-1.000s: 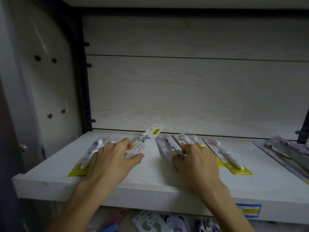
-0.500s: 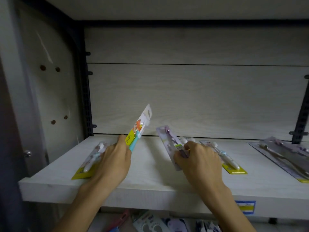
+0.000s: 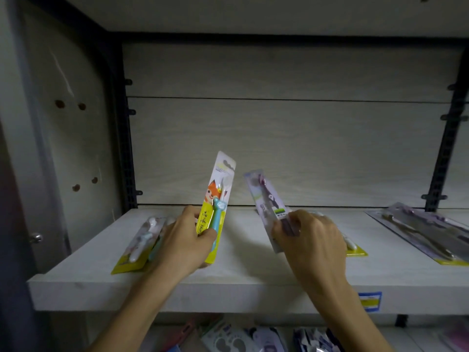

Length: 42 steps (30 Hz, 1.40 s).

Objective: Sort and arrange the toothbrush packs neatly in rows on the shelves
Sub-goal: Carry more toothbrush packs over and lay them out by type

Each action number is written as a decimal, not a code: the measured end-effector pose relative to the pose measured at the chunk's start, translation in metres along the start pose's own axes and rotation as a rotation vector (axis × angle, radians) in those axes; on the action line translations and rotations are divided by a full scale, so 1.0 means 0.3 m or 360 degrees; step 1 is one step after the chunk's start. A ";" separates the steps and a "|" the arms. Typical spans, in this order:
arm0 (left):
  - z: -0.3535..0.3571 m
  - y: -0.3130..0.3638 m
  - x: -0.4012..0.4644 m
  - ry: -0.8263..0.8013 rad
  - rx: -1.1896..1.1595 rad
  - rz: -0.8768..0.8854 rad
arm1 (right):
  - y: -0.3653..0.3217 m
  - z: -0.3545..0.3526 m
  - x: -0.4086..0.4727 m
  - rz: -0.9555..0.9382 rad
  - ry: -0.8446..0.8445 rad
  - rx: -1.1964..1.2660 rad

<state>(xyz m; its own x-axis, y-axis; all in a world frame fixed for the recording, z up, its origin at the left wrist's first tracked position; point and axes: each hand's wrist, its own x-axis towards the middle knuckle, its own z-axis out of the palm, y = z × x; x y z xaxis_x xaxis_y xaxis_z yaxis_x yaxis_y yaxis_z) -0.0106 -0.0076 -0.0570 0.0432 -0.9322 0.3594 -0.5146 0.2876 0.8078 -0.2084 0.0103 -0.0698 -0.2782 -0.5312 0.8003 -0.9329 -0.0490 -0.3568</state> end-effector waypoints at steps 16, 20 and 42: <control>0.117 0.096 -0.074 -0.0418 -0.0796 -0.0192 | 0.089 -0.209 -0.097 0.0195 0.0029 -0.0251; 0.138 0.132 -0.084 -0.0492 -0.0794 -0.0175 | 0.137 -0.239 -0.091 0.0219 0.0024 -0.0277; 0.680 0.485 -0.136 -0.0490 -0.0818 -0.0244 | 0.808 -0.498 0.108 0.0320 0.0006 -0.0577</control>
<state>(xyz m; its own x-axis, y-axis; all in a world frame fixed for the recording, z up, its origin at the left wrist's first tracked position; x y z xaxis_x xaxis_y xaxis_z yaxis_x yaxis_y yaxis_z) -0.2619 0.0273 -0.0494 -0.2047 -0.9699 0.1321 -0.0406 0.1433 0.9888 -0.4777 0.1074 -0.0583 -0.4634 -0.4967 0.7339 -0.8798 0.3568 -0.3140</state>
